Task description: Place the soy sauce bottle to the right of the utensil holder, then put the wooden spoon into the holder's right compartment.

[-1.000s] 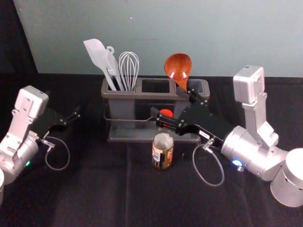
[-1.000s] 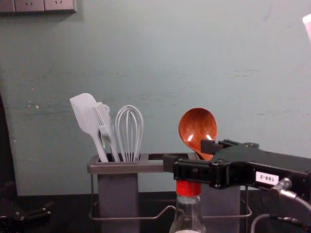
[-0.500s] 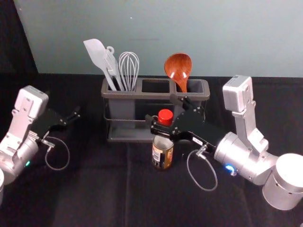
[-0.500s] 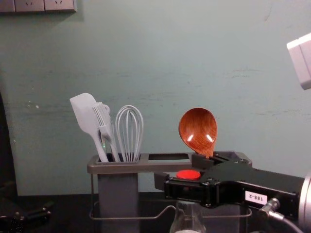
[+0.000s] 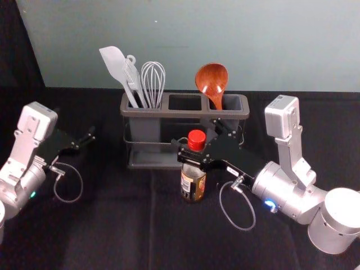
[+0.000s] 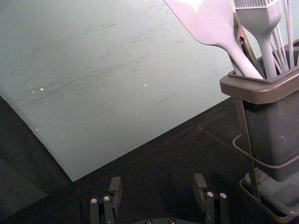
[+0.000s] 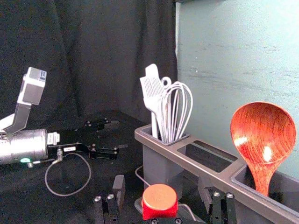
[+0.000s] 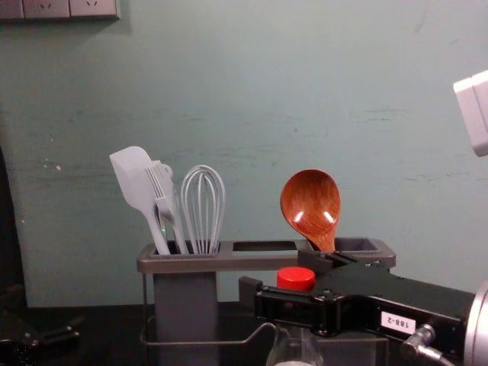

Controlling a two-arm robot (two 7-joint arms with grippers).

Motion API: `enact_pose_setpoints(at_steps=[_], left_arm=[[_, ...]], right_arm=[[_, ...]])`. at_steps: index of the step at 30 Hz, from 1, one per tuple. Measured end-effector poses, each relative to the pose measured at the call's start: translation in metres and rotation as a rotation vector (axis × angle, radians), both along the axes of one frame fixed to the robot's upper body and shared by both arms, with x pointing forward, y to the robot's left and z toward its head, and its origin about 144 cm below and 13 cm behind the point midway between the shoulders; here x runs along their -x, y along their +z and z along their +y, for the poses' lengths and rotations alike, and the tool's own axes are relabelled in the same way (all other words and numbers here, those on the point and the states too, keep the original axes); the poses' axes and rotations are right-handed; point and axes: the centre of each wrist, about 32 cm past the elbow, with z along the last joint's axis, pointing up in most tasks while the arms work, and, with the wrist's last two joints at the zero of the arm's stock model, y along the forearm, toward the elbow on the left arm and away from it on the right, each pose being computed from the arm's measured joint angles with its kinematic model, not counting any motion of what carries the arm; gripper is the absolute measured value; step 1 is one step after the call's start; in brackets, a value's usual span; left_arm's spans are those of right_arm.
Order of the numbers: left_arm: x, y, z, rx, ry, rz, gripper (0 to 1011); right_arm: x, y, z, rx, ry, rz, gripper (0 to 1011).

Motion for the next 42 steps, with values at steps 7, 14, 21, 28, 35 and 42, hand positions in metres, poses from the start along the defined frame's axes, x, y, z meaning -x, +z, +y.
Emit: enact_pose_setpoints(at_steps=[7,14,21,28,35,42], left_arm=[[0.0000,0.0000,0.0000,0.000,0.000,0.000,1005],[0.0000,0.0000,0.0000,0.000,0.000,0.000,1005],[0.0000,0.0000,0.0000,0.000,0.000,0.000,1005],[0.0000,0.0000,0.0000,0.000,0.000,0.000,1005],[0.0000,0.0000,0.0000,0.000,0.000,0.000,1005],[0.0000,0.0000,0.0000,0.000,0.000,0.000,1005]], right_arm=[[0.0001,-0.0020,0.0002,-0.003,-0.002,0.009,1004],[0.0001,-0.0035,0.0009,-0.001,-0.001,0.018,1004],[0.0003,-0.0039,0.0012,0.000,0.000,0.020,1004],[0.0003,-0.0042,0.0018,-0.001,0.001,0.020,1004],[0.0004,-0.0054,0.0015,-0.004,0.000,0.016,948],[0.0008,-0.0068,0.0013,-0.007,-0.002,0.015,768]])
